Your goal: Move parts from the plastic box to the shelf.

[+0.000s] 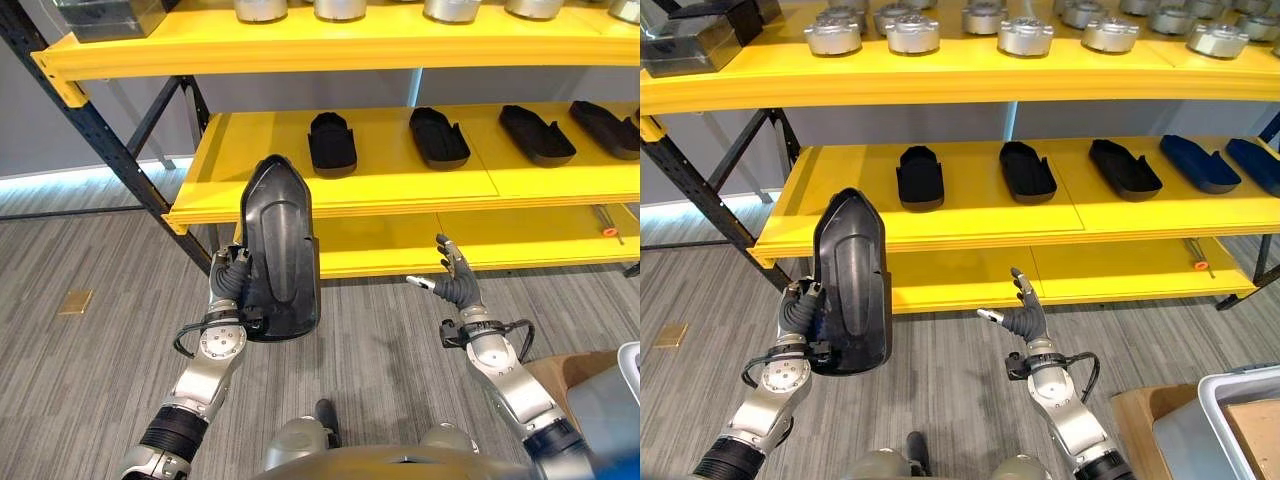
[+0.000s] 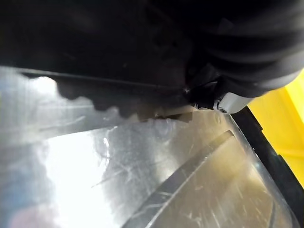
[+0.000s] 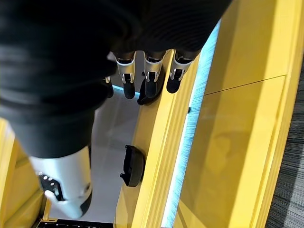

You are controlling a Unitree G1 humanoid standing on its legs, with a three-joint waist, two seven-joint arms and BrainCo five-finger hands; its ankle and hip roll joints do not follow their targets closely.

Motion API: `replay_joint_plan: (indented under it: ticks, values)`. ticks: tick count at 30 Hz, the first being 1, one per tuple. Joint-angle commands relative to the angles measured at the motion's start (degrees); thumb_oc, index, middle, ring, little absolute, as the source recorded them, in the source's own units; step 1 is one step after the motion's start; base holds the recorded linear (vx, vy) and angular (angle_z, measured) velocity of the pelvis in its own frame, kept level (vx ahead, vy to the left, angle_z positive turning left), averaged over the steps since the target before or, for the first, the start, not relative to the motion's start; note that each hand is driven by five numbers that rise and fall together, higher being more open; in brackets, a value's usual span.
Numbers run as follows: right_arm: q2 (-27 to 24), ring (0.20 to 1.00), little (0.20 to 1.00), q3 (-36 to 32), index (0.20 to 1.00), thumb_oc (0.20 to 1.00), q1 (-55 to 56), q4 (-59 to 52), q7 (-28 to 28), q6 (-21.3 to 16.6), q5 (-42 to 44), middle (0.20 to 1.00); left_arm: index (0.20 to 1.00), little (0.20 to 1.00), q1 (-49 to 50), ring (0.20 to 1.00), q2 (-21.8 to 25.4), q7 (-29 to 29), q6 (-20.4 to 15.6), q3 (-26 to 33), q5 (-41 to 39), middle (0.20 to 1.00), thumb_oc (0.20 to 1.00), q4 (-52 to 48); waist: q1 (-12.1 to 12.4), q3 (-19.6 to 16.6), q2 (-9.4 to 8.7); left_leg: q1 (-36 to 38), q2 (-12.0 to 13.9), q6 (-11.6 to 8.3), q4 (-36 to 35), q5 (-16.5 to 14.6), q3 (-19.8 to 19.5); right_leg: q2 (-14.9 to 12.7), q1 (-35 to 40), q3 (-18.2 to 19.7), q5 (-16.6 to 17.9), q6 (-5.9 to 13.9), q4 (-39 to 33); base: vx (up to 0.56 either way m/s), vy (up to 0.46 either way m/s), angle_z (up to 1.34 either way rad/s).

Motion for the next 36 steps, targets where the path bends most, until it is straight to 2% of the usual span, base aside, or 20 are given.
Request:
replay_joint_plan:
  ticks: [1,2,3,4,5,7,8,9,11,18,25,27,28,30,31,32,33,34,35,36]
  values:
    - [-1.4,1.000,1.000,-1.9,1.000,1.000,-1.3,-1.4,0.8,-3.7,-1.2,1.000,0.200,0.200,-2.8,0.200,-1.3,1.3,-3.0,1.4,2.0,0.200,0.200,-4.0,-2.1,-0.8,-0.47,4.9,0.2,-2.80,1.5,-3.1,-1.9,7.5,4.8,1.0,-0.8,-0.55,-8.4,0.11,-0.032,0.15]
    - [-1.4,1.000,1.000,-1.9,1.000,1.000,-1.3,-1.3,0.9,-3.8,-1.2,1.000,0.200,0.200,-2.8,0.200,-1.3,1.3,-3.0,1.4,2.1,0.200,0.200,-4.0,-2.1,-0.8,-0.48,5.0,0.3,-2.91,1.5,-3.1,-1.8,7.8,5.0,1.0,-0.6,-0.62,-9.1,0.23,-0.069,0.21]
    - [-1.5,1.000,1.000,-2.4,1.000,1.000,-1.3,-0.1,1.8,-4.7,-1.0,1.000,0.200,0.200,-1.8,0.200,-1.8,1.5,-2.7,1.1,1.9,0.200,0.200,-5.0,-3.0,-0.2,-1.05,6.5,-0.2,-3.59,0.6,-3.5,-0.9,8.5,3.1,1.2,3.5,0.28,-14.0,0.17,-0.044,0.14]
    - [-1.5,1.000,1.000,-2.3,1.000,1.000,-1.3,-0.1,1.8,-4.8,-1.0,1.000,0.200,0.200,-1.7,0.200,-1.8,1.5,-2.7,1.1,1.9,0.200,0.200,-5.0,-3.0,-0.2,-1.03,6.5,-0.2,-3.59,0.6,-3.5,-0.8,8.5,3.1,1.2,3.6,0.29,-14.1,0.24,-0.058,-0.03]
    - [-1.3,1.000,1.000,-2.4,1.000,1.000,-1.2,0.2,1.8,-5.1,-1.1,1.000,0.200,0.200,-1.4,0.200,-2.0,1.1,-2.7,1.1,1.9,0.200,0.200,-5.2,-3.5,0.1,-1.20,7.2,-0.4,-3.53,0.2,-3.9,-0.8,8.3,1.7,1.9,5.3,0.93,-14.9,0.14,-0.038,-0.11]
    - [-1.2,1.000,1.000,-2.5,1.000,1.000,-0.8,0.4,1.4,-5.4,-1.3,1.000,0.200,0.200,-1.4,0.200,-1.9,0.3,-2.6,0.5,1.8,0.200,0.200,-5.3,-4.7,0.6,-1.60,8.1,-1.0,-3.01,-0.2,-4.7,-1.5,8.0,-0.8,4.7,8.1,2.12,-15.4,0.21,-0.055,-0.05]
    - [-1.4,1.000,1.000,-2.8,1.000,1.000,0.0,0.0,1.2,-5.5,-1.3,1.000,0.200,0.200,-1.4,0.200,-1.7,-0.6,-2.5,0.0,1.7,0.200,0.200,-5.4,-5.8,0.8,-1.72,8.4,-1.2,-2.69,-0.1,-5.2,-2.5,8.4,-1.9,7.3,8.4,2.23,-15.6,0.21,-0.066,0.10]
    - [-1.6,1.000,1.000,-3.1,1.000,1.000,0.4,-0.4,1.1,-5.5,-1.2,1.000,0.200,0.200,-1.5,0.200,-1.6,-1.2,-2.4,-0.4,1.8,0.200,0.200,-5.5,-6.2,0.7,-1.95,8.3,-1.3,-2.61,0.0,-5.2,-2.7,8.5,-2.3,8.3,8.4,2.09,-15.7,0.34,-0.134,0.76]
    - [-2.1,1.000,1.000,-3.6,1.000,1.000,1.0,-0.3,2.6,-5.7,-1.4,1.000,0.200,0.200,-1.3,0.200,-1.4,-1.8,-2.3,-1.5,2.0,0.200,0.200,-5.3,-6.5,0.2,-1.98,8.5,-0.7,-2.96,0.6,-5.3,-2.3,9.0,-1.2,7.9,7.6,1.52,-15.6,0.26,-0.111,0.98]
    - [-3.0,1.000,1.000,-2.1,1.000,1.000,0.0,1.7,4.2,-6.5,-1.4,1.000,0.200,0.200,-0.4,0.200,-1.3,-1.5,-2.2,-2.9,2.0,0.200,0.200,-5.6,-5.4,-1.7,-1.83,7.0,0.8,-4.02,3.8,-6.1,-1.8,10.2,3.5,6.3,2.7,-1.44,-15.8,0.19,-0.075,0.25]
    - [-3.8,1.000,1.000,-1.0,1.000,1.000,-1.7,2.9,4.3,-6.7,-0.7,1.000,0.200,0.200,-0.3,0.200,-1.1,-0.8,-2.2,-2.5,2.1,0.200,0.200,-4.8,-4.1,-2.4,-2.45,3.2,2.9,-4.78,13.9,-9.0,-1.2,10.1,6.4,5.2,-0.7,-4.01,-14.8,0.17,-0.107,0.01]
    - [-4.3,1.000,1.000,-0.9,1.000,1.000,-2.0,2.7,4.7,-6.8,-0.5,1.000,0.200,0.200,-0.4,0.200,-0.8,-1.1,-2.2,-2.2,2.0,0.200,0.200,-5.0,-3.8,-2.3,-2.63,-0.2,5.7,-6.07,22.1,-6.7,-0.2,10.6,7.4,4.7,-1.7,-5.37,-15.2,0.14,-0.183,-0.02]
    - [-4.6,1.000,1.000,-0.8,1.000,1.000,-2.0,2.6,4.6,-6.9,-0.8,1.000,0.200,0.200,-0.4,0.200,-0.5,-1.1,-2.3,-2.0,1.9,0.200,0.200,-5.1,-3.9,-1.9,-2.56,-2.8,8.0,-7.03,27.9,-4.5,0.2,10.9,7.6,4.8,-2.5,-6.30,-15.0,0.12,-0.188,0.04]
    - [-4.8,1.000,1.000,-0.5,1.000,1.000,-2.2,2.9,4.2,-6.8,-0.9,1.000,0.200,0.200,-0.5,0.200,-0.4,-1.0,-2.2,-1.9,1.6,0.200,0.200,-4.9,-4.1,-1.5,-1.98,-5.4,11.3,-8.71,32.1,-2.1,-0.4,11.4,7.8,5.6,-4.2,-6.82,-13.9,0.15,-0.087,0.06]
    - [-4.9,1.000,1.000,-0.3,1.000,1.000,-2.5,3.1,3.6,-6.6,-0.6,1.000,0.200,0.200,-0.8,0.200,-0.3,-1.2,-2.3,-1.7,1.4,0.200,0.200,-4.6,-4.5,-1.2,-1.36,-5.5,13.3,-9.15,31.2,-1.2,0.3,11.7,7.6,5.5,-5.0,-7.05,-12.9,0.15,0.019,0.08]
    - [-4.8,1.000,1.000,-0.2,1.000,1.000,-2.6,3.2,3.5,-6.5,-0.7,1.000,0.200,0.200,-0.9,0.200,-0.3,-1.0,-2.3,-1.7,1.3,0.200,0.200,-4.5,-4.9,-1.2,-0.88,-4.8,14.2,-9.14,28.7,-0.7,1.0,11.6,7.5,5.1,-5.3,-7.06,-12.4,0.14,0.106,0.10]
    - [-4.8,1.000,1.000,-0.4,1.000,1.000,-2.5,3.5,3.7,-6.5,-0.8,1.000,0.200,0.200,-0.8,0.200,-0.2,-0.8,-2.5,-1.7,0.9,0.200,0.200,-4.4,-5.3,-1.3,-0.33,-2.9,14.4,-9.31,23.1,0.2,1.6,11.2,8.0,4.8,-5.7,-6.66,-12.0,0.07,0.162,0.05]
    - [-4.8,1.000,1.000,-0.6,1.000,1.000,-2.2,3.3,3.9,-6.4,-0.9,1.000,0.200,0.200,-0.8,0.200,-0.2,-0.6,-2.7,-1.5,0.7,0.200,0.200,-4.5,-5.5,-1.2,-0.08,-2.4,14.2,-8.49,18.8,2.0,2.5,10.9,7.7,4.1,-4.6,-6.78,-12.3,0.11,0.255,-0.03]
    - [-5.2,1.000,1.000,-0.9,1.000,1.000,-1.2,3.0,4.2,-6.3,-1.1,1.000,0.200,0.200,-0.2,0.200,-0.1,-0.2,-3.1,-1.2,0.6,0.200,0.200,-4.7,-5.5,-1.3,0.64,-2.0,14.4,-9.63,13.0,4.8,1.3,10.6,8.3,4.1,-4.6,-6.29,-12.3,0.11,0.323,-0.09]
    - [-5.7,1.000,1.000,-1.2,1.000,1.000,0.1,2.8,4.3,-6.3,-1.1,1.000,0.200,0.200,0.3,0.200,-0.2,0.3,-3.6,-0.9,0.3,0.200,0.200,-4.8,-5.7,-1.2,1.19,-2.1,15.9,-10.65,8.9,7.9,0.2,9.9,8.8,4.3,-5.1,-5.88,-12.1,0.16,0.333,-0.16]
